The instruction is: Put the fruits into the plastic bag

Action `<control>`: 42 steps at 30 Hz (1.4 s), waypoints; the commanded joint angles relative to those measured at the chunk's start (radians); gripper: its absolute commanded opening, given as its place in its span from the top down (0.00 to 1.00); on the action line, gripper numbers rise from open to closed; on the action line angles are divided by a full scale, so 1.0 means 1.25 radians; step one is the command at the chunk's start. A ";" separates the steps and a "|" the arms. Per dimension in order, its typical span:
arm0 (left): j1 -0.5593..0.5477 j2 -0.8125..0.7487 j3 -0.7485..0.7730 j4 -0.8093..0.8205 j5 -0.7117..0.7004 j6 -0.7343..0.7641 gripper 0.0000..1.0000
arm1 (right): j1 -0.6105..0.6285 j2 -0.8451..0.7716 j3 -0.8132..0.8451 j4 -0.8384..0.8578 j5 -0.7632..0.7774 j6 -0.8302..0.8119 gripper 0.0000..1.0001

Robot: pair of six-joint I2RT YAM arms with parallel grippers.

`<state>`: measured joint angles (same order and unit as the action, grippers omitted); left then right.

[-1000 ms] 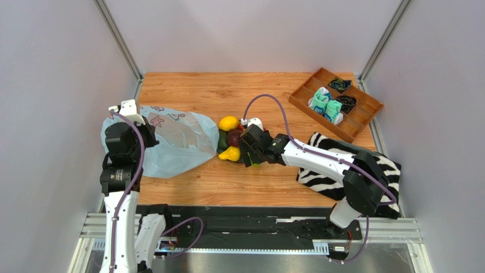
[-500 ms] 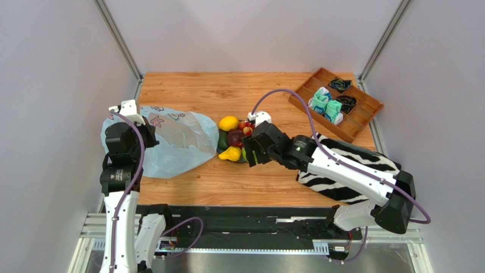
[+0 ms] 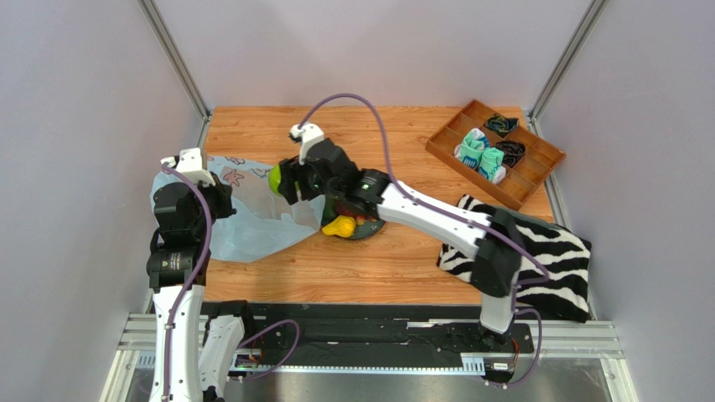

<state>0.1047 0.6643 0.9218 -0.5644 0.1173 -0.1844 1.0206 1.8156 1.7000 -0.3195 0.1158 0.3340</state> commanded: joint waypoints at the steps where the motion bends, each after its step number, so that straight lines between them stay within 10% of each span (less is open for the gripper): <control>1: -0.003 -0.003 0.001 0.026 0.023 -0.010 1.00 | 0.025 0.148 0.166 0.029 -0.082 -0.013 0.52; 16: -0.003 -0.004 -0.001 0.028 0.031 -0.012 1.00 | 0.040 0.448 0.407 0.047 -0.106 0.049 0.44; 31: -0.002 -0.001 -0.001 0.028 0.031 -0.013 1.00 | 0.040 0.505 0.424 0.063 -0.118 0.060 0.00; 42: -0.002 0.002 0.000 0.023 0.018 -0.013 1.00 | 0.040 0.414 0.328 0.144 -0.148 0.074 0.04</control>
<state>0.1047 0.6643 0.9218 -0.5636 0.1482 -0.1921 1.0683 2.4344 2.1651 -0.2523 -0.0425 0.4061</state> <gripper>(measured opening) 0.008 0.970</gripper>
